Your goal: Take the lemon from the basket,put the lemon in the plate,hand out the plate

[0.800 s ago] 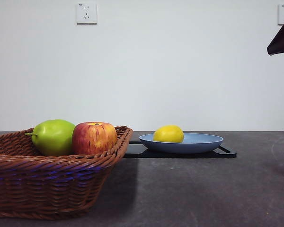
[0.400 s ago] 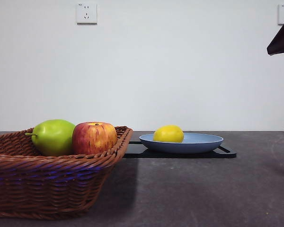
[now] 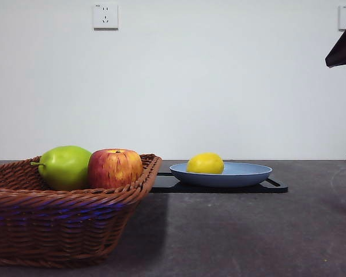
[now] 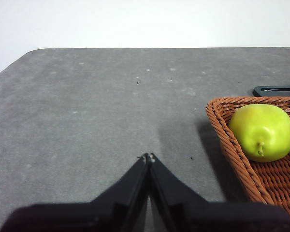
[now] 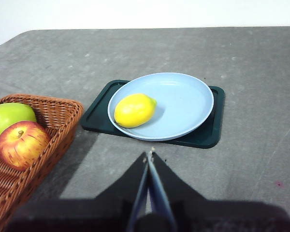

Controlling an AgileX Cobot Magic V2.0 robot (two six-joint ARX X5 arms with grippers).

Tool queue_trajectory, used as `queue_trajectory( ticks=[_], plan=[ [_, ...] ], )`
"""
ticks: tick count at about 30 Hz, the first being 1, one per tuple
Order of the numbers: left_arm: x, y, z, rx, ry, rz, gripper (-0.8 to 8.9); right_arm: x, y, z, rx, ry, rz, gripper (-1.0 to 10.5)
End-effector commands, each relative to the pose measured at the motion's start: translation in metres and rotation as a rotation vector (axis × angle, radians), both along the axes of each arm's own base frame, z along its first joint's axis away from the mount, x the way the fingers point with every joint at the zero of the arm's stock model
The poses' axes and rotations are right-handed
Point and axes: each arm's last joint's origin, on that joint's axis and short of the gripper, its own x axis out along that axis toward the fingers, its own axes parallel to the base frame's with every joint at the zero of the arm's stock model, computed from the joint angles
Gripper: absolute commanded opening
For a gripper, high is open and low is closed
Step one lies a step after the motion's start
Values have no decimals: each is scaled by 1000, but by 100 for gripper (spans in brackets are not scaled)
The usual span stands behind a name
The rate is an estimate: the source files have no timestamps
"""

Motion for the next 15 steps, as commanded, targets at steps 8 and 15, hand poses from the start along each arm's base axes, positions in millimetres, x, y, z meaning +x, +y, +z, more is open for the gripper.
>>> queue_trajectory(
  ticks=[8,15],
  plan=[
    [0,0,-1,-6,2,5,8,0,1,6,7,-22,4,3],
    [0,0,-1,-6,1,5,8,-8,-10,9,-127,-107,13,3]
  ],
)
